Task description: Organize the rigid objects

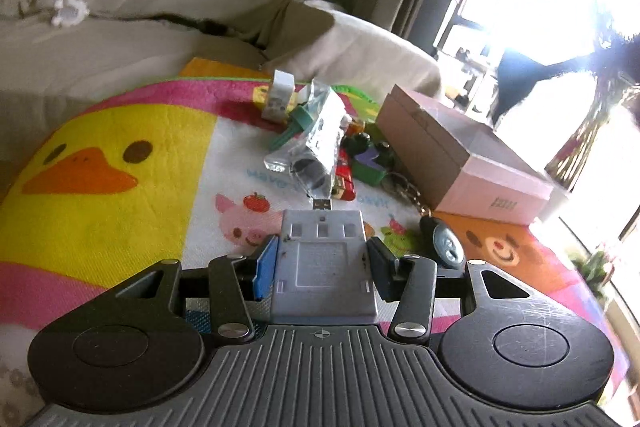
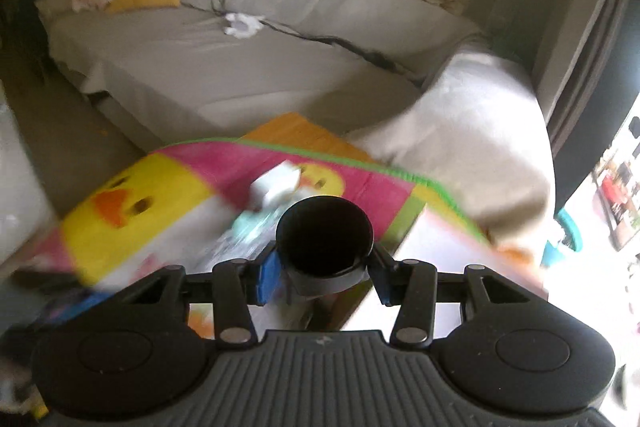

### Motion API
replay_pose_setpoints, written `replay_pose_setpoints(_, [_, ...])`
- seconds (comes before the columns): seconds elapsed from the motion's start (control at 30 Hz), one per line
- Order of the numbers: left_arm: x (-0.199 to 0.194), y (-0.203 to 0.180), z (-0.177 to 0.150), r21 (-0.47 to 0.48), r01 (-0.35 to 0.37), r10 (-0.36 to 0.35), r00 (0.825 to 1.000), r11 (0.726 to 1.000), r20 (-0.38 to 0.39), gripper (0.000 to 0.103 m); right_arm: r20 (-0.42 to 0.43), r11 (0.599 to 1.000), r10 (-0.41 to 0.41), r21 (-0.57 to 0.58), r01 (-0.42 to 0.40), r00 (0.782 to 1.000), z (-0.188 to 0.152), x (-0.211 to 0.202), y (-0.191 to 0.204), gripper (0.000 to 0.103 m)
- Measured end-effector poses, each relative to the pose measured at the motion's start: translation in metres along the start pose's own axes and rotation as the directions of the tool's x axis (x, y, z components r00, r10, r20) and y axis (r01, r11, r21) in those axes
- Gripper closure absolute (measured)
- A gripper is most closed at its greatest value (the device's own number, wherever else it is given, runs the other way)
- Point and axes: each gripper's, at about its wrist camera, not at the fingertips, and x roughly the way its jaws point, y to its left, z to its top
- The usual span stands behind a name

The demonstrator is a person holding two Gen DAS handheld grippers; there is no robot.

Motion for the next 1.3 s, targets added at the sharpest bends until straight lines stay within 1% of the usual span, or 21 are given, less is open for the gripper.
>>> replay_pose_setpoints(0.07, [-0.002,-0.007,-0.001,0.036,0.002,-0.002,1.0,0.999,0.0,0.05,-0.02,0.999,0.028,0.035,-0.027,0.999,-0.03,-0.024,0.001,0.057])
replay_pose_setpoints(0.17, [-0.006,-0.022,-0.004,0.064,0.05,-0.049,0.998,0.997,-0.03,0.05,-0.087,0.995,0.031,0.093,-0.023,0.996,-0.076,-0.047,-0.002,0.057])
replay_pose_setpoints(0.27, [-0.012,-0.045,-0.007,0.124,0.082,-0.077,0.996,0.989,-0.044,0.05,-0.17,0.991,-0.016,0.129,0.038,0.985,-0.116,-0.051,-0.009,0.057])
replay_pose_setpoints(0.33, [-0.016,-0.056,-0.008,0.138,0.103,-0.097,0.994,0.985,-0.048,0.05,-0.234,0.987,-0.055,0.136,0.089,0.971,-0.138,-0.049,-0.014,0.057])
replay_pose_setpoints(0.4, [-0.015,-0.066,-0.009,0.141,0.115,-0.109,0.993,0.983,-0.056,0.05,-0.276,0.984,-0.108,0.108,0.142,0.955,-0.156,-0.047,-0.014,0.057])
replay_pose_setpoints(0.43, [-0.014,-0.071,-0.009,0.142,0.115,-0.108,0.992,0.983,-0.059,0.05,-0.279,0.982,-0.136,0.091,0.167,0.951,-0.163,-0.045,-0.014,0.057])
replay_pose_setpoints(0.47, [-0.013,-0.075,-0.01,0.144,0.11,-0.102,0.993,0.983,-0.062,0.05,-0.268,0.98,-0.15,0.085,0.178,0.952,-0.169,-0.045,-0.012,0.057])
replay_pose_setpoints(0.57, [-0.012,-0.079,-0.009,0.142,0.085,-0.076,0.995,0.986,-0.065,0.05,-0.212,0.982,-0.132,0.104,0.156,0.968,-0.171,-0.044,-0.011,0.056])
replay_pose_setpoints(0.67, [-0.019,-0.072,-0.005,0.133,0.047,-0.042,0.998,0.99,-0.039,0.05,-0.157,0.979,-0.081,0.173,0.108,0.984,-0.161,-0.033,-0.012,0.054])
replay_pose_setpoints(0.7, [-0.023,-0.068,-0.003,0.127,0.033,-0.029,0.999,0.991,-0.028,0.05,-0.134,0.978,-0.074,0.184,0.098,0.988,-0.155,-0.029,-0.01,0.05])
replay_pose_setpoints(0.73, [-0.026,-0.063,-0.001,0.117,0.01,-0.009,1.0,0.993,-0.013,0.05,-0.091,0.978,-0.067,0.189,0.083,0.994,-0.147,-0.027,-0.007,0.047])
replay_pose_setpoints(0.77, [-0.03,-0.056,0.001,0.104,-0.016,0.015,1.0,0.994,0.002,0.05,-0.052,0.979,-0.06,0.192,0.068,0.997,-0.139,-0.019,-0.005,0.041])
replay_pose_setpoints(0.8, [-0.033,-0.051,0.004,0.093,-0.034,0.033,0.999,0.995,0.014,0.05,-0.011,0.979,-0.052,0.199,0.053,0.999,-0.132,-0.014,-0.002,0.038])
replay_pose_setpoints(0.87, [-0.039,-0.036,0.008,0.06,-0.075,0.073,0.997,0.995,0.041,0.05,0.067,0.972,-0.032,0.234,0.016,0.997,-0.111,-0.001,0.006,0.038])
replay_pose_setpoints(0.93, [-0.045,-0.022,0.011,0.031,-0.099,0.097,0.994,0.995,0.056,0.05,0.108,0.962,0.009,0.269,-0.038,0.994,-0.086,0.021,0.015,0.038])
replay_pose_setpoints(1.0, [-0.051,-0.009,0.012,0.005,-0.119,0.119,0.991,0.993,0.066,0.05,0.111,0.951,0.064,0.294,-0.094,0.992,-0.062,0.047,0.022,0.038])
replay_pose_setpoints(1.03, [-0.053,-0.005,0.012,-0.003,-0.123,0.123,0.99,0.992,0.068,0.05,0.11,0.946,0.073,0.306,-0.104,0.991,-0.05,0.061,0.025,0.038])
replay_pose_setpoints(1.1, [-0.056,0.005,0.01,-0.016,-0.12,0.121,0.99,0.993,0.071,0.05,0.112,0.953,0.041,0.293,-0.073,0.993,-0.022,0.089,0.034,0.038])
replay_pose_setpoints(1.17, [-0.056,0.013,0.008,-0.035,-0.108,0.11,0.991,0.994,0.071,0.05,0.095,0.963,0.011,0.267,-0.036,0.995,0.006,0.118,0.034,0.038])
replay_pose_setpoints(1.23, [-0.055,0.021,0.007,-0.063,-0.088,0.092,0.993,0.994,0.07,0.05,0.047,0.968,-0.008,0.253,-0.004,0.999,0.034,0.149,0.032,0.038])
replay_pose_setpoints(1.3, [-0.054,0.026,0.007,-0.081,-0.068,0.074,0.995,0.994,0.073,0.05,-0.002,0.971,-0.043,0.237,0.042,0.999,0.059,0.183,0.029,0.038])
